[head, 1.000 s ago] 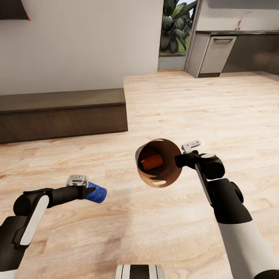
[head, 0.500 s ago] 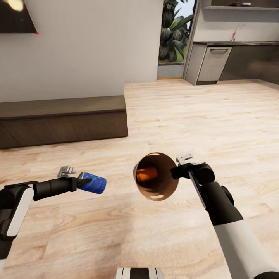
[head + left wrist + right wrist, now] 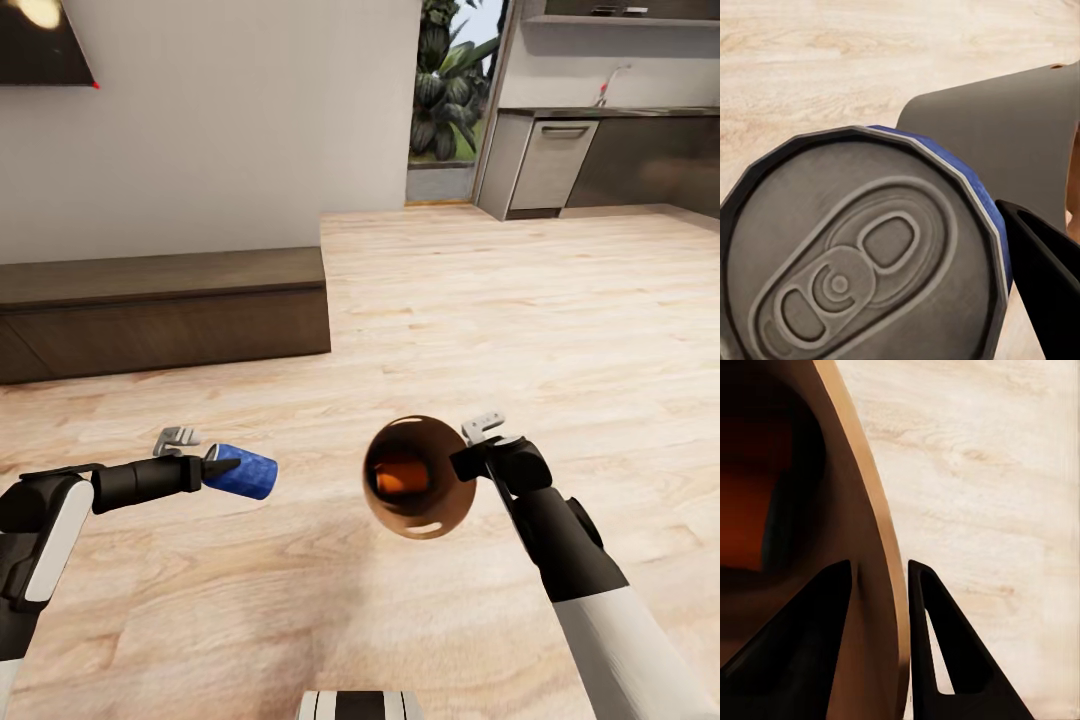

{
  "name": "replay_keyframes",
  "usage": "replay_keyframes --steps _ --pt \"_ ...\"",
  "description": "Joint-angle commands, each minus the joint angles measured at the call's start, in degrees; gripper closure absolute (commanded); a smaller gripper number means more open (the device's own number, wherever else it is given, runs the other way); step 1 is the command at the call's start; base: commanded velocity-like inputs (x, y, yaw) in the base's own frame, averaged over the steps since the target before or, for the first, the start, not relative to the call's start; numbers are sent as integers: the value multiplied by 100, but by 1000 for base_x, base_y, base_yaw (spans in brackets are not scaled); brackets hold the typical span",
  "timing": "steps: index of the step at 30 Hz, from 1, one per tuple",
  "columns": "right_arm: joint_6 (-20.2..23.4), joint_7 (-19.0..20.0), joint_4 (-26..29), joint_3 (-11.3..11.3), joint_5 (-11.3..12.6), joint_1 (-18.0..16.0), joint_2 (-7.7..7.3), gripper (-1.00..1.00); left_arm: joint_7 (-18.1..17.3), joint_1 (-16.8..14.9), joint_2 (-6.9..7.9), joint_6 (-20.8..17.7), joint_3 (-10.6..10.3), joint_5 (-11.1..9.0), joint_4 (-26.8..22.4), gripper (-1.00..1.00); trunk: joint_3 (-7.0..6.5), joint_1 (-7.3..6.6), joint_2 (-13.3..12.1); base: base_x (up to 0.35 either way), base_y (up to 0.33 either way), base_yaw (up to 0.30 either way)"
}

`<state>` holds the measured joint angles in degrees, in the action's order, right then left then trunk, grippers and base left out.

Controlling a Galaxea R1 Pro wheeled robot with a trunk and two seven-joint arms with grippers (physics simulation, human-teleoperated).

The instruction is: Put the three can of soda from the living room inside the tash can in the kitchen.

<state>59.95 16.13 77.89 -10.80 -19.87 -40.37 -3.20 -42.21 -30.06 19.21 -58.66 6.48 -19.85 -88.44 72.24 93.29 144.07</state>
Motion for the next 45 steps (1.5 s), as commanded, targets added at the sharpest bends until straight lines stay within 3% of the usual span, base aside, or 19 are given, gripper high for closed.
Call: replay_keyframes --steps 1,8,15,16,25,45 --pt "5 -2 2 -2 32 -2 1 100 0 0 0 0 0 0 0 100 -1 -1 0 0 0 0" --pt "5 -109 -27 -52 -18 -152 -56 100 -157 -24 101 -134 138 -147 -2 100 -1 -1 0 0 0 0" --pt "5 39 -38 -62 -239 -369 -89 100 -380 -26 140 -134 309 -197 56 100 -1 -1 0 0 0 0" --pt "5 162 -38 -62 851 -531 -97 100 -1034 -26 139 -134 311 -195 59 100 -1 -1 0 0 0 0" --pt "5 491 -38 -94 821 -550 -126 100 -1028 -27 140 -134 318 -163 75 100 -178 -21 -10 0 0 0" --pt "5 518 -143 -141 815 -549 -70 100 -1017 -34 175 -134 311 -142 64 100 -621 -73 -37 0 0 0"
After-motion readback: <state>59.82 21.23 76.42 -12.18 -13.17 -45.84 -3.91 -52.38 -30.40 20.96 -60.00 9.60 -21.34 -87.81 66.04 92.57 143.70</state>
